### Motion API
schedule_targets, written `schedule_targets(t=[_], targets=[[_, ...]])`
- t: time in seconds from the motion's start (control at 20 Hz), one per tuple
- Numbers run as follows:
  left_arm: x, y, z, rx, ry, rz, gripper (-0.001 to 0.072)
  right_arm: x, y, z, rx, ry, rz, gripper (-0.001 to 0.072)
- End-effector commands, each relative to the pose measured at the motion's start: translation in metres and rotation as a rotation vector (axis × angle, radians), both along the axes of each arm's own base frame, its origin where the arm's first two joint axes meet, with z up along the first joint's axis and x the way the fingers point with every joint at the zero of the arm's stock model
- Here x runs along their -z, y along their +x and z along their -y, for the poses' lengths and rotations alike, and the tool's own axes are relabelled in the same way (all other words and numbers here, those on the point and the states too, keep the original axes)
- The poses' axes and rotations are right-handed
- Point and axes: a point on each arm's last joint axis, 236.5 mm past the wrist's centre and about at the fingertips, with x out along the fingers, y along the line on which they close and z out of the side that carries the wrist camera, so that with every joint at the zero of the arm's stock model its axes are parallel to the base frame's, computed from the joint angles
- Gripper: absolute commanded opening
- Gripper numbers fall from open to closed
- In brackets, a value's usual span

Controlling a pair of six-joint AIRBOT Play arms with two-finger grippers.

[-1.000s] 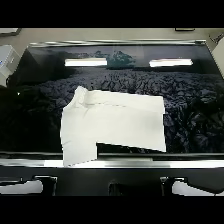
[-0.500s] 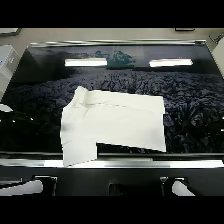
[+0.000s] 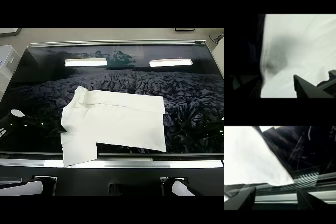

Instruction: Fold the clothes and pants, and hang the long-sleeved shirts on hangers.

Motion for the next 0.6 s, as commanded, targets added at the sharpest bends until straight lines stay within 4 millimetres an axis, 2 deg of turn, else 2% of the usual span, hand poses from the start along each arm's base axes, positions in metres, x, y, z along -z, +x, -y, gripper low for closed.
schedule_targets(t=[0.0, 0.1, 0.15, 0.4, 0.55], targets=[[0.007, 0.010, 0.009, -0.007, 0.031, 0.029, 0.0367, 0.000, -0.007, -0.003, -0.012, 0.013, -0.023, 0.0559], [0.007, 0.007, 0.017, 0.020, 0.029, 0.027, 0.0074, 0.006, -0.011, -0.005, -0.009, 0.015, -0.036, 0.0559], [0.006, 0.005, 0.020, 0.033, 0.024, 0.025, 0.0023, 0.012, -0.014, -0.006, -0.005, 0.016, -0.040, 0.0559], [-0.005, 0.005, 0.018, 0.049, 0.022, 0.053, 0.0021, 0.049, -0.038, -0.024, 0.003, 0.048, -0.073, 0.0559], [-0.012, 0.007, 0.018, 0.049, 0.028, 0.076, 0.0020, 0.060, -0.035, -0.039, 0.038, 0.094, -0.032, 0.0559]])
